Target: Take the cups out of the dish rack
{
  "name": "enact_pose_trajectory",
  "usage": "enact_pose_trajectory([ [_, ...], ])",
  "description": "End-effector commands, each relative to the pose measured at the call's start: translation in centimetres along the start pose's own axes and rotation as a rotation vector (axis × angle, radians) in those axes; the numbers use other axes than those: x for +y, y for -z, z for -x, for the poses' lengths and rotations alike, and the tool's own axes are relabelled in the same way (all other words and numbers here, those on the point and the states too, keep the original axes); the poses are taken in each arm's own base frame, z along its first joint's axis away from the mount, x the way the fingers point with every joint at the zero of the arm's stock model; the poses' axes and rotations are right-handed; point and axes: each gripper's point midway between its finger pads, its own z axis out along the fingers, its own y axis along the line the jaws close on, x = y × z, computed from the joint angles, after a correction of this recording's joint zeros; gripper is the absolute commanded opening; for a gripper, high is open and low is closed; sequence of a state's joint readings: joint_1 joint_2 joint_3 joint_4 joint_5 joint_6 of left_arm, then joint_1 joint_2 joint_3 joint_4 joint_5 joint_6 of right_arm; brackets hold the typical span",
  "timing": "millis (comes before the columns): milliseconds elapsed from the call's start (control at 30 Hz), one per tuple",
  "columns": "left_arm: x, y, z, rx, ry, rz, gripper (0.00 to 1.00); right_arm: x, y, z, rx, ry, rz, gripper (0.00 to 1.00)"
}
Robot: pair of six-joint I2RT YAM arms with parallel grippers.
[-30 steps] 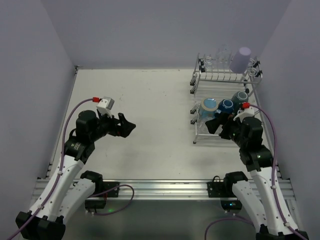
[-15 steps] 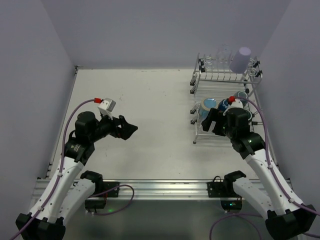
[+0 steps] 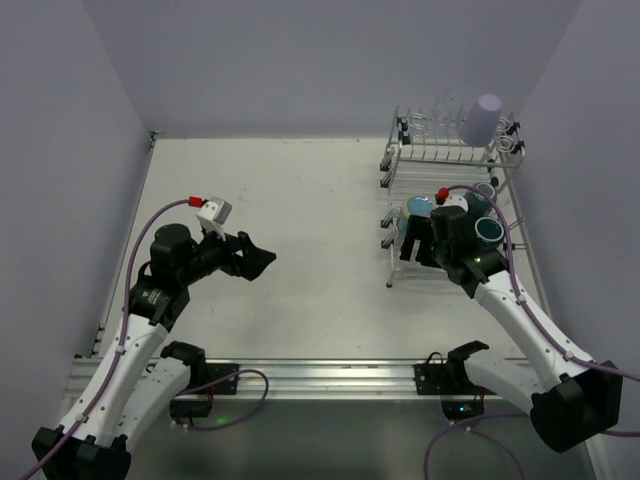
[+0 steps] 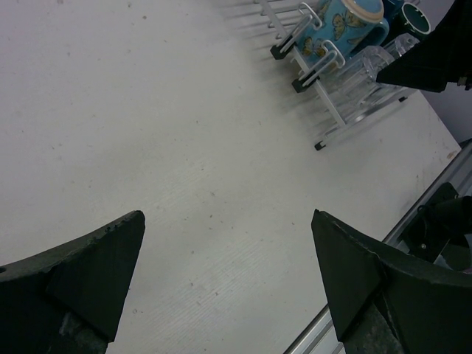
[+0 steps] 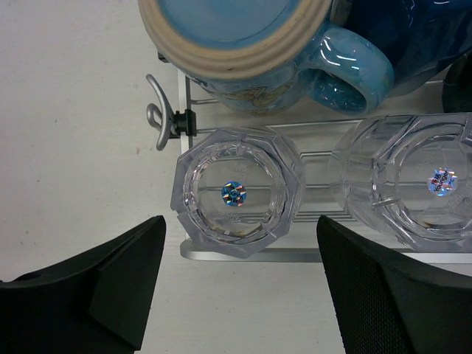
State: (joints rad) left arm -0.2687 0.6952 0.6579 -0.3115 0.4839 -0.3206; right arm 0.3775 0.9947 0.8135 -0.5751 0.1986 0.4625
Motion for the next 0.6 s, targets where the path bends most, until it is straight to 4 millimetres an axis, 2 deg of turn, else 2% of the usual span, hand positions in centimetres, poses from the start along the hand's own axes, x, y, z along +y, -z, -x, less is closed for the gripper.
enact_pose_trajectory([
  [0, -0.4, 0.1, 0.3, -0.014, -0.013, -0.024, 1.0, 0.2, -0.2, 2.4, -0.063, 0.0, -0.029, 0.86],
  [167, -0.3, -0.1, 0.2, -0.009, -0.008, -0.027, 1.0, 0.8, -1.2, 2.1, -0.036, 0.006, -0.01, 0.82],
  [367, -0.4, -0.1, 0.1, -0.003, -0.003, -0.034, 1.0, 0.4, -2.2, 1.8, -0.02, 0.014, -0.043, 0.79],
  [533, -0.6, -0.2, -0.2, 0.004, 0.007, -0.049, 1.0, 0.1, -2.7, 2.6, -0.045, 0.022, -0.074, 0.81],
  [567, -0.9, -0.2, -0.1, 0.003, 0.008, -0.067, 1.0, 0.2, -2.6, 2.7, -0.049, 0.027, -0.072, 0.77],
])
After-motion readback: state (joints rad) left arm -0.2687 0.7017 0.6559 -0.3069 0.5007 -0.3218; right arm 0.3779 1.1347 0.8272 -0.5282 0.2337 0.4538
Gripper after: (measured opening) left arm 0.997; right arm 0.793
